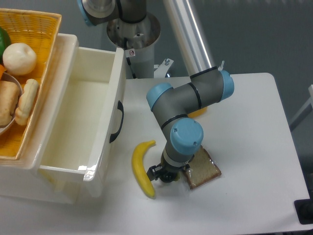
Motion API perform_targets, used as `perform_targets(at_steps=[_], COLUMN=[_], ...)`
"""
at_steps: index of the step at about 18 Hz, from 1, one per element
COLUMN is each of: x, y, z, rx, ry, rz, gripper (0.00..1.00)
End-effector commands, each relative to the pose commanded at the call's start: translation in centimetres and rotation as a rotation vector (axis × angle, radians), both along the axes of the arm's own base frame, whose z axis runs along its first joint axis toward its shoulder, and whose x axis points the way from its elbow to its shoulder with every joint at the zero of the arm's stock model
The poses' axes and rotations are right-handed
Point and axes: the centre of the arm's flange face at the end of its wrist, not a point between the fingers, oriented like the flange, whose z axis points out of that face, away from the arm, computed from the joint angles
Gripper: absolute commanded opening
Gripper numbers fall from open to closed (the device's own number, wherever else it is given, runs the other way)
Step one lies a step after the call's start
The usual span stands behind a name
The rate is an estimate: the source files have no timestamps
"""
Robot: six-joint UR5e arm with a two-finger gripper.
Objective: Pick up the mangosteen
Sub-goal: 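Close the gripper fingers around the mangosteen, then lift the held mangosteen up off the table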
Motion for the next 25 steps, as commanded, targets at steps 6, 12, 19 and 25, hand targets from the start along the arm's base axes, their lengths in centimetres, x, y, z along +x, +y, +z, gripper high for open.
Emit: perform_targets(at_steps=[6,12,19,25], x=[-0.1,-0.3,-0.2,-0.2], y=[0.1,0.0,-0.1,-0.1], z=[-0.5,-0.8,-0.4,0.2], rx=[-0.004,-0.022,-0.02,-0.012], ry=[-0.005,0.008,0.01,0.017], rz=[-0.003,-0.014,-0.018,-0.02], gripper=[0.93,0.92,0.64,0.49])
